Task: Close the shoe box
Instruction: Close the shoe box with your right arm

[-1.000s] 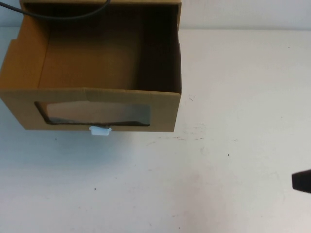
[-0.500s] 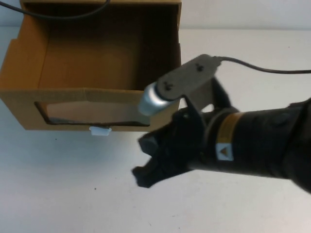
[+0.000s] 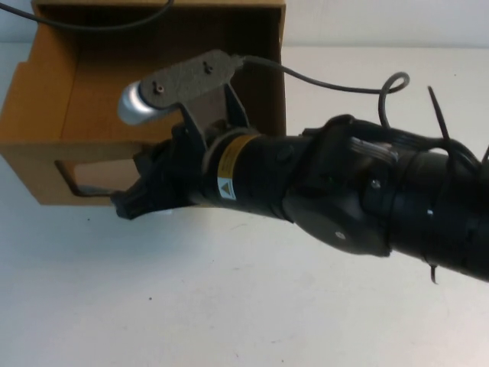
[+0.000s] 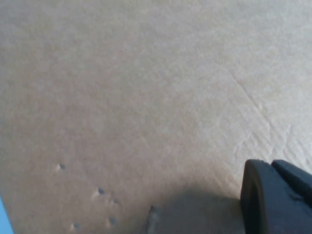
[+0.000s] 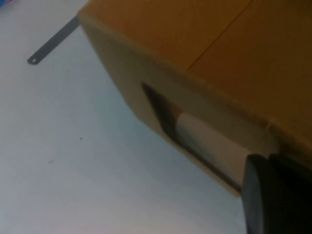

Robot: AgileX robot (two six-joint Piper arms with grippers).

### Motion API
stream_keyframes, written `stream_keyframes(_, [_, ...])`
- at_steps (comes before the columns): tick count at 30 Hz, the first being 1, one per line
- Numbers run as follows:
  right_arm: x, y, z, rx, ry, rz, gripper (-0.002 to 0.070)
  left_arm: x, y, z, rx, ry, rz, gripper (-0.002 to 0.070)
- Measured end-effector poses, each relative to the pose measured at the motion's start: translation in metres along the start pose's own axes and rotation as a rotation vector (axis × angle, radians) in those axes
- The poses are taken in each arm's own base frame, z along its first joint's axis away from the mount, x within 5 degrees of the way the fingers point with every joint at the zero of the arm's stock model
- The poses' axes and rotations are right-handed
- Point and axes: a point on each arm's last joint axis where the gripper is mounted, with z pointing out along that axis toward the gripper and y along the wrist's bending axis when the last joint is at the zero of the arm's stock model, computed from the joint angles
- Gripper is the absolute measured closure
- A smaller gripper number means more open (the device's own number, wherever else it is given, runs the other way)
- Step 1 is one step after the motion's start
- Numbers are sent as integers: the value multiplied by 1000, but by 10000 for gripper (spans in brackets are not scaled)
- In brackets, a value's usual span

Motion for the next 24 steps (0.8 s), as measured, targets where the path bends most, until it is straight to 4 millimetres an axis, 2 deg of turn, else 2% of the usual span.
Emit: stream_keyframes(24, [-57,-77,61,152,-164,75,687,0,-1,0,6,2,-2,677])
